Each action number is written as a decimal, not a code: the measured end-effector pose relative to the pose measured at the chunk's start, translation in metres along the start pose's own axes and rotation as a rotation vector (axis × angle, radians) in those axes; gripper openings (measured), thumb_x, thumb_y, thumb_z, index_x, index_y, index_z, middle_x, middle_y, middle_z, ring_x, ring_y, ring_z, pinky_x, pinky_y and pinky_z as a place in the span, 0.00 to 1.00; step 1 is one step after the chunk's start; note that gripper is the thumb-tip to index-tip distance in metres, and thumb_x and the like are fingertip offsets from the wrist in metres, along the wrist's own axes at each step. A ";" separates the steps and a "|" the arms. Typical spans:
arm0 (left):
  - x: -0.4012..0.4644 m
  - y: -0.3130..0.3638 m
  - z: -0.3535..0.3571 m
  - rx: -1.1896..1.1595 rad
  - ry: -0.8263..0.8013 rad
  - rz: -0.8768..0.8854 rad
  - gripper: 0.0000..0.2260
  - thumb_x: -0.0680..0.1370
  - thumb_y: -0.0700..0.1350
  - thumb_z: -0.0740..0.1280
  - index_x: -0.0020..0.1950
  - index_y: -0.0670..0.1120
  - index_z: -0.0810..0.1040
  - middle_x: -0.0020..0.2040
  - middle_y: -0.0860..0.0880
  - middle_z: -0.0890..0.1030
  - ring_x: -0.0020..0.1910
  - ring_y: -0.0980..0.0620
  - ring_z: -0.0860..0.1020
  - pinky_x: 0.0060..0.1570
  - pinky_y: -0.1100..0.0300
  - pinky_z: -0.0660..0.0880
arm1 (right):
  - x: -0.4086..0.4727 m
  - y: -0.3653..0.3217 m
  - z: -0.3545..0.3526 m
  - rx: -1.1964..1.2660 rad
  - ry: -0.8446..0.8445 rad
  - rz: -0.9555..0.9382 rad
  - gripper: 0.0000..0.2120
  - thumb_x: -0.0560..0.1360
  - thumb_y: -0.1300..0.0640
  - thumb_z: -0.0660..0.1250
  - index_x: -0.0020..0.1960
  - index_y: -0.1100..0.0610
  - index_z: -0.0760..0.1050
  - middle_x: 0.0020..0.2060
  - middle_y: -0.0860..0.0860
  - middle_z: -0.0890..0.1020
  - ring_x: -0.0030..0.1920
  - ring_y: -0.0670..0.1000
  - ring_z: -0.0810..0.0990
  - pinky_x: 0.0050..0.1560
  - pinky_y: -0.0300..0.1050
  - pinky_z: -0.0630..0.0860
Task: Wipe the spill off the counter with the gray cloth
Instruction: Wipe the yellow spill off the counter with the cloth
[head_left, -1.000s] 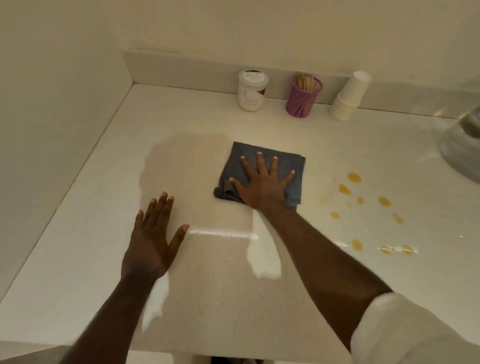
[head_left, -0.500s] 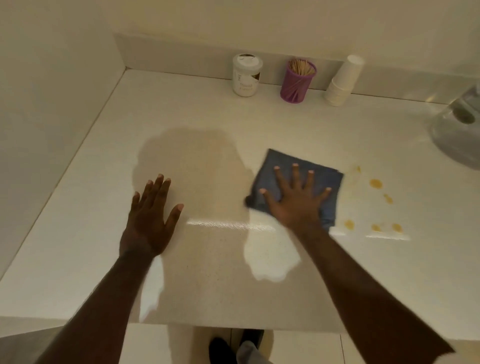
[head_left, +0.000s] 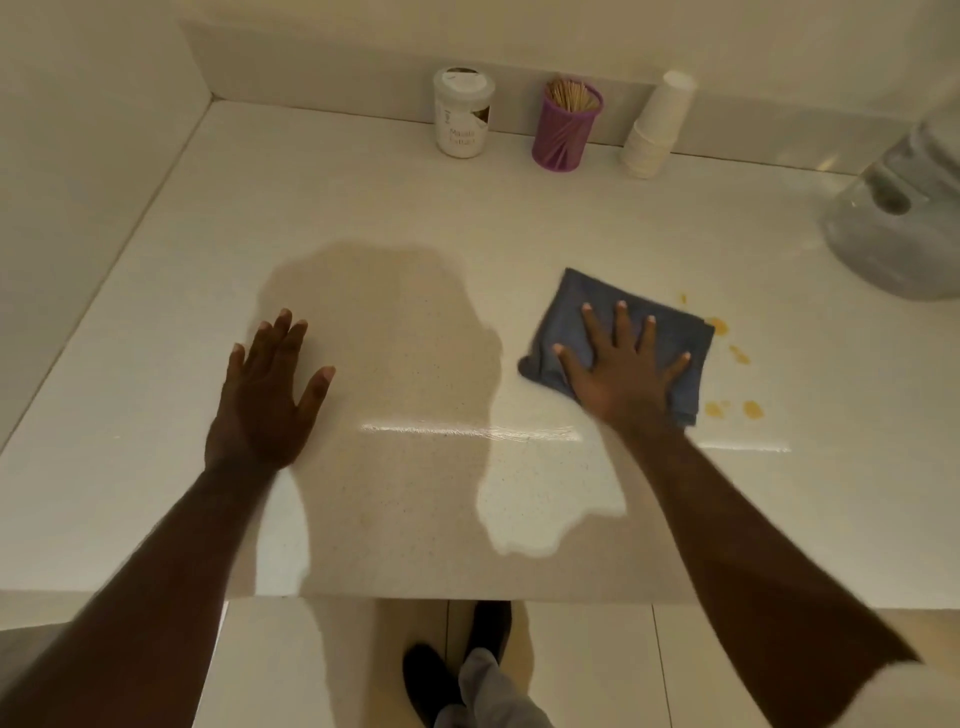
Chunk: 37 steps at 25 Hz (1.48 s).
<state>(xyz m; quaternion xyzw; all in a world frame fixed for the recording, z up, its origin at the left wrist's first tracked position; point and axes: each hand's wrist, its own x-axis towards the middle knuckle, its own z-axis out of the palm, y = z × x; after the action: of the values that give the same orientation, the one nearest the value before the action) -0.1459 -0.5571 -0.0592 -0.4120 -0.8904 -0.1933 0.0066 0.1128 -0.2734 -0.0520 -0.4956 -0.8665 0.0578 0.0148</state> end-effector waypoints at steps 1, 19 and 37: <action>0.001 -0.001 0.002 0.008 -0.004 -0.001 0.30 0.79 0.63 0.48 0.77 0.48 0.56 0.79 0.47 0.57 0.77 0.47 0.54 0.74 0.49 0.48 | -0.018 -0.011 0.005 -0.004 0.000 -0.018 0.38 0.69 0.23 0.41 0.77 0.36 0.44 0.80 0.48 0.48 0.79 0.62 0.45 0.66 0.82 0.42; 0.000 -0.002 0.002 0.007 -0.025 0.018 0.31 0.78 0.65 0.44 0.76 0.50 0.56 0.79 0.48 0.56 0.78 0.49 0.53 0.75 0.52 0.44 | -0.098 -0.007 0.014 -0.030 -0.034 -0.179 0.40 0.68 0.21 0.40 0.76 0.35 0.45 0.80 0.47 0.49 0.79 0.61 0.45 0.65 0.80 0.36; -0.090 0.168 0.034 0.024 -0.134 0.159 0.31 0.78 0.65 0.48 0.78 0.53 0.51 0.80 0.55 0.50 0.78 0.56 0.47 0.74 0.39 0.42 | -0.007 0.127 -0.023 -0.001 -0.065 -0.055 0.39 0.69 0.23 0.47 0.77 0.35 0.45 0.80 0.47 0.49 0.79 0.59 0.46 0.67 0.80 0.46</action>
<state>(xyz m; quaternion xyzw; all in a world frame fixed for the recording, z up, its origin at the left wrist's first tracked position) 0.0418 -0.5124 -0.0494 -0.4931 -0.8557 -0.1535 -0.0329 0.2271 -0.2136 -0.0439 -0.4693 -0.8800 0.0729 -0.0121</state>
